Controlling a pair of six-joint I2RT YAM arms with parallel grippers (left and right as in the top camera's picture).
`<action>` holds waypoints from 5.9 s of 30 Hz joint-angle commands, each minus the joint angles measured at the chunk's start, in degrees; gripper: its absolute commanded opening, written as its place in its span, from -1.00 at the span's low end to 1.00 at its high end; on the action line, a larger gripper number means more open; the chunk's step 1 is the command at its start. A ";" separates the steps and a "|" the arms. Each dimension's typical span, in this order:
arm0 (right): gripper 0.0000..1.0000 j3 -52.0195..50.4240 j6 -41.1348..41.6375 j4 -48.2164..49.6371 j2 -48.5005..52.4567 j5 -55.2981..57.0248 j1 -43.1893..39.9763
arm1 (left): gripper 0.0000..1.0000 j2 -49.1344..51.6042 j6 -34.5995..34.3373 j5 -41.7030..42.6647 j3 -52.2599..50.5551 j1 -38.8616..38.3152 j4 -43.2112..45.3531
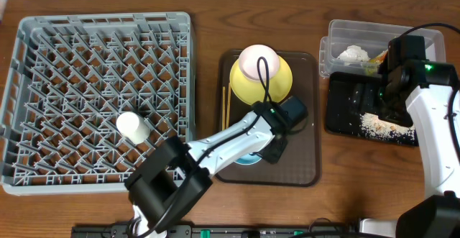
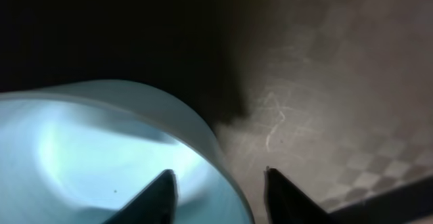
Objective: Sort waste into correct bins and load items into the dishwasher
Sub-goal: 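Reach the left gripper to the light-blue bowl and grasp it, then carry the light-blue bowl into the dish rack and release it, then reach the left gripper to the yellow plate and grasp its rim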
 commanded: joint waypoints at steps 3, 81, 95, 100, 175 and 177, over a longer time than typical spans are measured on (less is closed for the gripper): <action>0.83 0.26 0.61 -0.37 -0.83 1.01 -0.42 | -0.49 0.63 -0.04 -0.46 -0.22 -0.07 0.17; 0.83 0.26 -0.63 -1.03 -0.83 0.98 -0.39 | -0.87 7.06 20.20 77.11 16.04 79.56 7.39; 0.82 0.26 -0.63 -1.14 -0.83 0.96 -0.39 | -0.57 7.06 20.37 61.33 13.77 80.43 -2.08; 0.82 0.26 -0.61 -1.22 -0.83 0.90 -0.39 | -0.07 6.73 21.05 57.59 13.79 81.02 -5.40; 0.92 0.26 -0.44 -2.58 -0.83 1.70 -0.42 | -0.28 10.95 21.20 8.07 14.16 20.79 21.55; 0.92 0.26 -0.44 -2.58 -0.83 1.70 -0.42 | -0.50 10.75 21.20 8.07 14.16 20.79 21.49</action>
